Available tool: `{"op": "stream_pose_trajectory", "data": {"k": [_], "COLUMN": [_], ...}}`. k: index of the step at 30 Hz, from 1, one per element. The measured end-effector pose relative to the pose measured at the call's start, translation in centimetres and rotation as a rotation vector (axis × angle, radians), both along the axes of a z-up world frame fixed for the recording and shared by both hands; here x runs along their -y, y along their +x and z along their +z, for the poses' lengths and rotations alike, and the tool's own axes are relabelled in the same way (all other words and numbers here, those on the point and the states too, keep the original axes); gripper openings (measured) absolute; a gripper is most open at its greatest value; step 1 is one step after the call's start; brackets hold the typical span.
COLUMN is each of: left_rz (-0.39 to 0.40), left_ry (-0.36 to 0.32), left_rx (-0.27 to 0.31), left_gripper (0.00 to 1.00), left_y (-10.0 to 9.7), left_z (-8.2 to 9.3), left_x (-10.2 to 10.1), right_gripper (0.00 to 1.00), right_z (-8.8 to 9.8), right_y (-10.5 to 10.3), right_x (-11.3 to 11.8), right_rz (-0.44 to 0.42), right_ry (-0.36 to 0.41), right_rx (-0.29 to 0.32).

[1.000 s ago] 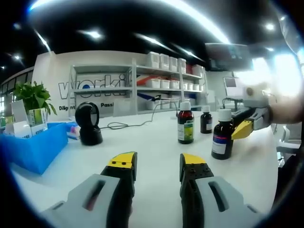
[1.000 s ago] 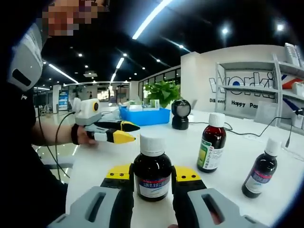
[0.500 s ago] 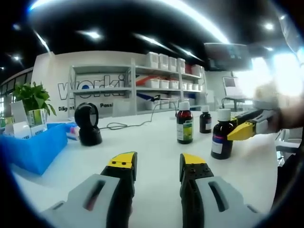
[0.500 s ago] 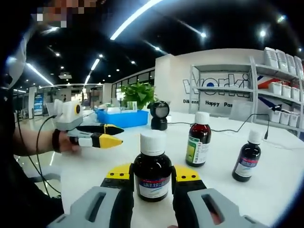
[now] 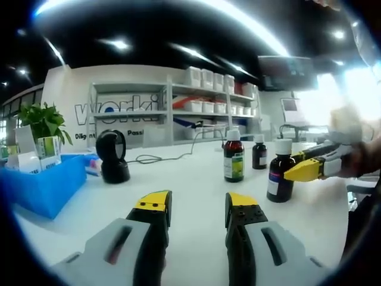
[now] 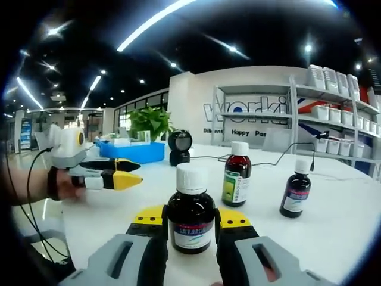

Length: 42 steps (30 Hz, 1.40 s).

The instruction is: Rotate the medicine bottle to make it face forward pick up the medicine bottle inspect the drug traceability code place the medicine on the table

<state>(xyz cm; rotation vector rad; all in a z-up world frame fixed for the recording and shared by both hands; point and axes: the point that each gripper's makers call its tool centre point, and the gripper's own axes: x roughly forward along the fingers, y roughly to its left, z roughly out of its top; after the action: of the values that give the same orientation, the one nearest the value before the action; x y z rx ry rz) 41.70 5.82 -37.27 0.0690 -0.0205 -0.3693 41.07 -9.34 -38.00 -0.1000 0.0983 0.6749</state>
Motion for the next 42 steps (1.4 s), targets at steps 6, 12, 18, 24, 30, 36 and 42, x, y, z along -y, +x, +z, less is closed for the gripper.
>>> {"op": "stream_pose_trajectory", "data": {"k": [6, 12, 18, 24, 30, 36, 42], "left_rz": [0.011, 0.016, 0.016, 0.015, 0.016, 0.013, 0.016], "left_ry": [-0.011, -0.004, -0.008, -0.006, -0.003, 0.001, 0.003], "left_rx": [-0.002, 0.000, 0.002, 0.002, 0.002, -0.003, -0.004], "left_gripper": [0.27, 0.27, 0.27, 0.27, 0.27, 0.27, 0.27], "left_y": [0.0, 0.0, 0.0, 0.0, 0.1, 0.1, 0.1], "left_z": [0.1, 0.1, 0.2, 0.2, 0.2, 0.1, 0.0], "left_x": [-0.2, -0.3, -0.3, -0.2, -0.3, -0.2, -0.3], "right_gripper": [0.26, 0.26, 0.27, 0.42, 0.45, 0.45, 0.45], "right_z": [0.1, 0.2, 0.3, -0.1, -0.1, 0.0, 0.6], "right_y": [-0.1, -0.1, -0.2, -0.6, -1.0, -0.5, 0.1], "right_x": [0.1, 0.1, -0.1, -0.3, -1.0, -0.7, -0.5], "right_rz": [-0.072, -0.087, -0.042, 0.048, 0.171, 0.272, 0.456], "right_ry": [0.002, 0.007, -0.003, -0.046, -0.005, -0.007, 0.011], "right_rx": [-0.002, -0.015, 0.002, 0.005, -0.032, -0.041, -0.014]}}
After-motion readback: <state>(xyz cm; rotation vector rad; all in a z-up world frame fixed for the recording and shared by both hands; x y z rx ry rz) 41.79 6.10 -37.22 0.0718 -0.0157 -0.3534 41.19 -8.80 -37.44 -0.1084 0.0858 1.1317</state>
